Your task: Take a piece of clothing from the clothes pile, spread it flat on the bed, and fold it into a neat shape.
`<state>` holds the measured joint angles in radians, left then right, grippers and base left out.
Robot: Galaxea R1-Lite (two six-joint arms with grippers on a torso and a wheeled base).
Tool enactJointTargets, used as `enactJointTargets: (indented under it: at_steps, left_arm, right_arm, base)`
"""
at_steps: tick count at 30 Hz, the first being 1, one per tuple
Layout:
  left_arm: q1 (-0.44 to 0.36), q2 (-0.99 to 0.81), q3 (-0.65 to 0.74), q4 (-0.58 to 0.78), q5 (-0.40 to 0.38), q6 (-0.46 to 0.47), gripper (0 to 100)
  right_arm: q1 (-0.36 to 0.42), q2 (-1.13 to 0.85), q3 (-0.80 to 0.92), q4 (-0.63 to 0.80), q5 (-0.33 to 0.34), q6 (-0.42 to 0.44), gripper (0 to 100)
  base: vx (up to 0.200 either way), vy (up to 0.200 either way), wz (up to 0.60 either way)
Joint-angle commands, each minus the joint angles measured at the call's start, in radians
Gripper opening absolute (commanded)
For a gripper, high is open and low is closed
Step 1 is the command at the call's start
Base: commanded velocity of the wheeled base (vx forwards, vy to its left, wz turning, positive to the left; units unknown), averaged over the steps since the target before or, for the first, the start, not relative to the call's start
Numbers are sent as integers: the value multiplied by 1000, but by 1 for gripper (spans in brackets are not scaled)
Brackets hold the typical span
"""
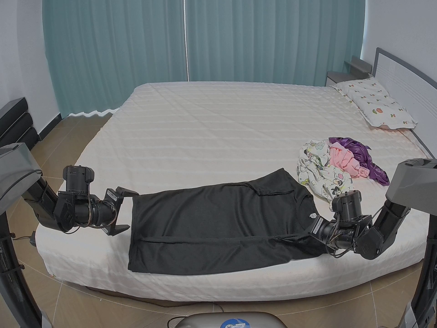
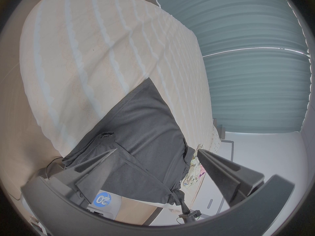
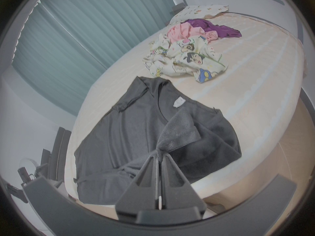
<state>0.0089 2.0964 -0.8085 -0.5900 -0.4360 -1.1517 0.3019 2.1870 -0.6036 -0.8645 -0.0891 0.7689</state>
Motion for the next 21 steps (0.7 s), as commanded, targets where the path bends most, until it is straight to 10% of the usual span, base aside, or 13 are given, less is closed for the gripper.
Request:
enactJointTargets:
  at_steps: [1, 2, 21]
  left_arm:
    - [0, 2, 0, -1, 0, 0, 100]
    - [0, 2, 0, -1, 0, 0, 100]
    - [0, 2, 2, -1, 0, 1, 100]
  right_arm:
    - [6, -4, 10, 41, 0, -19, 0]
    - [6, -4, 12, 44, 0, -19, 100]
    - [-92, 45, -47, 87, 12, -62, 100]
  base:
    - [0, 0, 0]
    - [0, 0, 0]
    - [0, 0, 0]
